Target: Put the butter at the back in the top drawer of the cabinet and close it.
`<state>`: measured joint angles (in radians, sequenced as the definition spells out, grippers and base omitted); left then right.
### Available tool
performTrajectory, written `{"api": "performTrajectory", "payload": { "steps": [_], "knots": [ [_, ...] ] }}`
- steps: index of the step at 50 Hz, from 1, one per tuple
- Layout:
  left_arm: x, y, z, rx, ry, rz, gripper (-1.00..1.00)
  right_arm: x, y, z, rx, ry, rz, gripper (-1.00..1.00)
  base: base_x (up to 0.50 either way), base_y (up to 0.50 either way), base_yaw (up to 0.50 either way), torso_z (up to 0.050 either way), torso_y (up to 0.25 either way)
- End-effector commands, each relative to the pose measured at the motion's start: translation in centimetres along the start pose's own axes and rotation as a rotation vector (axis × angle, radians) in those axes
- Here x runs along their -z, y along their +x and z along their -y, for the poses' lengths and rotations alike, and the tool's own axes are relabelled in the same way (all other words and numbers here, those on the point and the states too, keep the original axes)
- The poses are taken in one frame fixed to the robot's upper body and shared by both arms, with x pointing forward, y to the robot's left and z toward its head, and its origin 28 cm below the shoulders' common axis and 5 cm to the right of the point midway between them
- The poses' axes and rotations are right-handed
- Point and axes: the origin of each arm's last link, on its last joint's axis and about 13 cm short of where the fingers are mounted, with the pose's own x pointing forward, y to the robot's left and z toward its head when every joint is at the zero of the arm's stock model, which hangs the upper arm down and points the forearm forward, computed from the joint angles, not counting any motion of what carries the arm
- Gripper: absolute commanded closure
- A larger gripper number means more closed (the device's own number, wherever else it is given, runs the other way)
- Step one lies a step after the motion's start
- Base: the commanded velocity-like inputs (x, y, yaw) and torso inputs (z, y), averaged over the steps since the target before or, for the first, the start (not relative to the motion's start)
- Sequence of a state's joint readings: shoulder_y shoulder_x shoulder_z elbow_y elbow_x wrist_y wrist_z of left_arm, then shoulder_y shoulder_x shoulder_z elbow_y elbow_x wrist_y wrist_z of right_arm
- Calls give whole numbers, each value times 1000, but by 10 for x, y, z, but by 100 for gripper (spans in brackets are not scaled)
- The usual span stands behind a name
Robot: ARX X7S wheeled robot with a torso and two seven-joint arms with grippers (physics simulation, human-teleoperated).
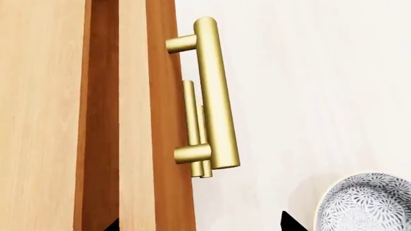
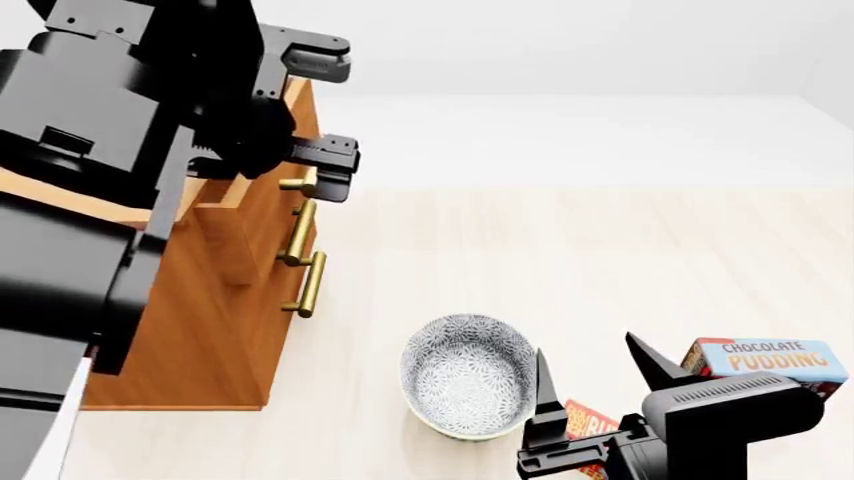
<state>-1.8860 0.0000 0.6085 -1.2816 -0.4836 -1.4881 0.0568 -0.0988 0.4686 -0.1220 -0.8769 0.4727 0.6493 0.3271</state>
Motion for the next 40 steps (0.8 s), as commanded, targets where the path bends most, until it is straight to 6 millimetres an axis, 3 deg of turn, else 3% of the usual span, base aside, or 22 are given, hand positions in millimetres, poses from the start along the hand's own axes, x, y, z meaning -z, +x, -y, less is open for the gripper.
{"api": "performTrajectory", "payload": {
  "steps": [1,26,40],
  "knots": [
    [6,9,5,89,-7,-55,-100,0,0,0,0,-1,1,-100,0,0,0,0,0],
    [-9,-29,19,218,19,27,-100,-1,-2,1,6,-1,-1,-100,0,0,0,0,0],
    [-8,-29,30,268,47,30,-100,-1,-7,4,36,2,-2,-100,0,0,0,0,0]
  ]
}}
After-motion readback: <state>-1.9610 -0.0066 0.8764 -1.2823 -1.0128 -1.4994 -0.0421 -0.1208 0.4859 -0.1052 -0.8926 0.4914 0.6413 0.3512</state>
